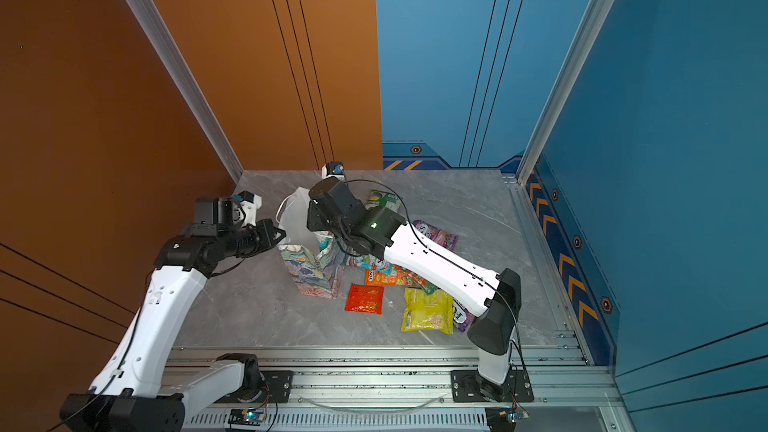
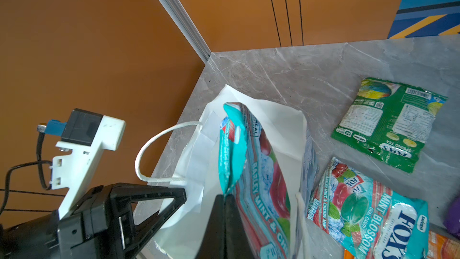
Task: Place the snacks into the paper bag
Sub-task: 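Lower the teal packet into the bag held open by the left gripper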
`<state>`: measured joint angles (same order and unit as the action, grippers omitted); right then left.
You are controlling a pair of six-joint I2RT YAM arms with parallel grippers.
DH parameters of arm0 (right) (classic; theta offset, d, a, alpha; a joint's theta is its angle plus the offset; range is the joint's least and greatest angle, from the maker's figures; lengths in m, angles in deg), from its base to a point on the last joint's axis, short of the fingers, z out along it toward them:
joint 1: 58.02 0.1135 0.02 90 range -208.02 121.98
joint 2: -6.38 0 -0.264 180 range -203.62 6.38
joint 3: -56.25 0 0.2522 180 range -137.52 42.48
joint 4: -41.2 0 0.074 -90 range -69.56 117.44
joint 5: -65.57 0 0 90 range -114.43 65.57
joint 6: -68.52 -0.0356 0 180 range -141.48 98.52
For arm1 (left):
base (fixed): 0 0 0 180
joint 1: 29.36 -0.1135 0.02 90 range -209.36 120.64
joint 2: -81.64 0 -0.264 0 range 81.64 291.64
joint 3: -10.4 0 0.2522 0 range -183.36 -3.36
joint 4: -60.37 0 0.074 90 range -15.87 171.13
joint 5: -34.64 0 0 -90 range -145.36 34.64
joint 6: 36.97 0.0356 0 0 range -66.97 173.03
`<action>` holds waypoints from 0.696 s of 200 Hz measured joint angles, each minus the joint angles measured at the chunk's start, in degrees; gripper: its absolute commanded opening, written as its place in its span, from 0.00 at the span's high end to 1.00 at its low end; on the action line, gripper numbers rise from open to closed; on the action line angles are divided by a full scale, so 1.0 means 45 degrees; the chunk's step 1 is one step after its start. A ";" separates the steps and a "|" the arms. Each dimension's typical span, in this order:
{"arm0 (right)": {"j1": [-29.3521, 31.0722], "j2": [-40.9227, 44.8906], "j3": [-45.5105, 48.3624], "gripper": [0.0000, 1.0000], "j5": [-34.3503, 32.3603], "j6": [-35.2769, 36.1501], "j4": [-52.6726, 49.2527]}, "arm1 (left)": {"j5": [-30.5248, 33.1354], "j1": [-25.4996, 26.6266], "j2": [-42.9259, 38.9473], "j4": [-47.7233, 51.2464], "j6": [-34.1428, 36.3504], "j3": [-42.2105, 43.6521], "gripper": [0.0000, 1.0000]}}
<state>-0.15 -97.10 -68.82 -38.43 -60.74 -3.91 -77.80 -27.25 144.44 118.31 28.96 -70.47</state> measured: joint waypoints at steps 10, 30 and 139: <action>0.0000 0.0049 0.0015 1.00 -0.0034 -0.0102 -0.0044 | 0.0024 0.0000 -0.0034 0.0005 -0.0005 0.0000 1.00; -0.0010 0.0204 0.0146 1.00 -0.0053 -0.0359 -0.0102 | 0.0044 0.0000 -0.0160 -0.0073 -0.0087 0.0121 1.00; -0.0121 0.0311 0.0661 0.74 0.0403 -0.1088 0.0219 | 0.0073 -0.0005 -0.0301 -0.0287 -0.0199 0.0321 1.00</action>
<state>-0.70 -95.70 -65.85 -36.61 -65.64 -2.93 -77.47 -27.27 143.09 117.02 28.06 -69.03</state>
